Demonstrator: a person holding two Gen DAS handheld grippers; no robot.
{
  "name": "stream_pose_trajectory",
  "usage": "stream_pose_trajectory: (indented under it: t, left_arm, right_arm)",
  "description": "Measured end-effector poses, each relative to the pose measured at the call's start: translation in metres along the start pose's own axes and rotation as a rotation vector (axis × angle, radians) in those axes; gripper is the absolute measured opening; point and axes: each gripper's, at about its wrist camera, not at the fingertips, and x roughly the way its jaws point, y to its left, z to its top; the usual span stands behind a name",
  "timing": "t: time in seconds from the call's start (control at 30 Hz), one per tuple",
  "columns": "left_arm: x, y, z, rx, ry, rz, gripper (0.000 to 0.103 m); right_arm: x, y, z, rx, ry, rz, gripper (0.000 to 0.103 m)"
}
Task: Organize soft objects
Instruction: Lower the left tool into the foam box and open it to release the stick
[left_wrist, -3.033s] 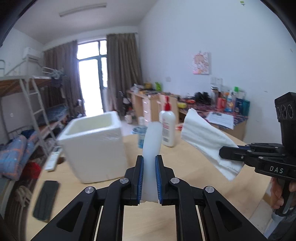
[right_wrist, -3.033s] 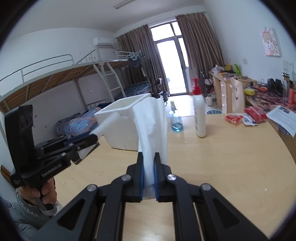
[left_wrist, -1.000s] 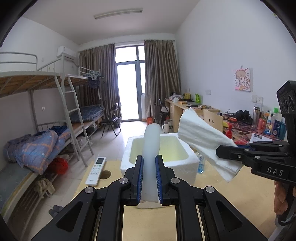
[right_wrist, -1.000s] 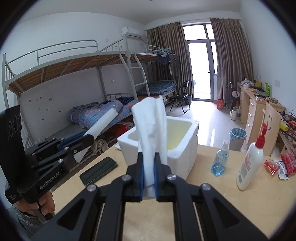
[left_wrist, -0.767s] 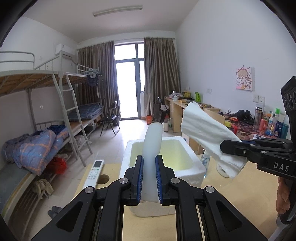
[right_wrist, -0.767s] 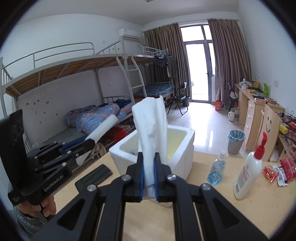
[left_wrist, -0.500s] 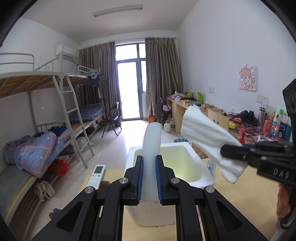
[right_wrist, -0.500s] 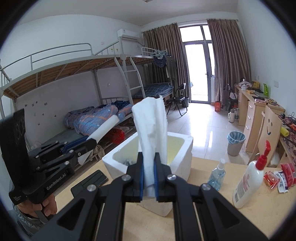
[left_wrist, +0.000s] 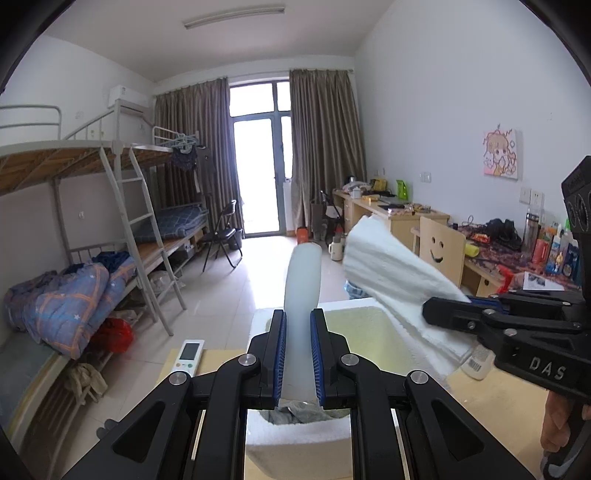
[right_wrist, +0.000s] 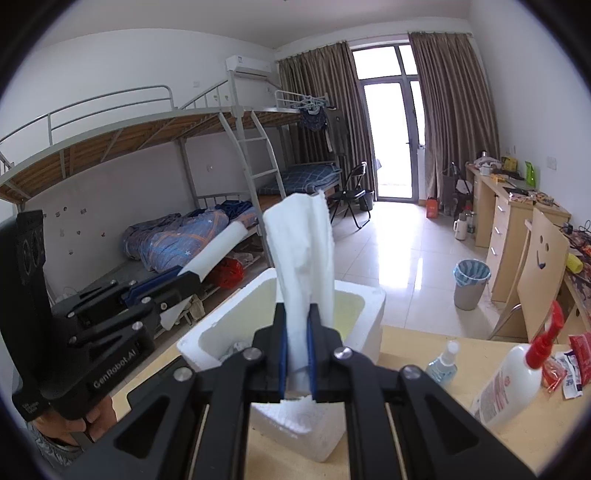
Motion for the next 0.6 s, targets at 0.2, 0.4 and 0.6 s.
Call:
stream_pose_trajectory:
  t: [0.2, 0.4, 0.6]
  left_arm:
    - [0.014, 0.007, -0.003, -0.015, 0.035, 0.005, 0.014]
    - [0.019, 0.001, -0.002, 0.000, 0.046, -0.024, 0.014]
    - [0.025, -0.017, 0.001, 0.015, 0.068, -0.086, 0.014]
  right_arm:
    - [0.023, -0.003, -0.004, 0.001, 0.035, 0.004, 0.012]
    - [0.024, -0.003, -0.009, 0.004, 0.049, 0.006, 0.012]
    - [0.007, -0.012, -0.006, 0.020, 0.042, -0.039, 0.012]
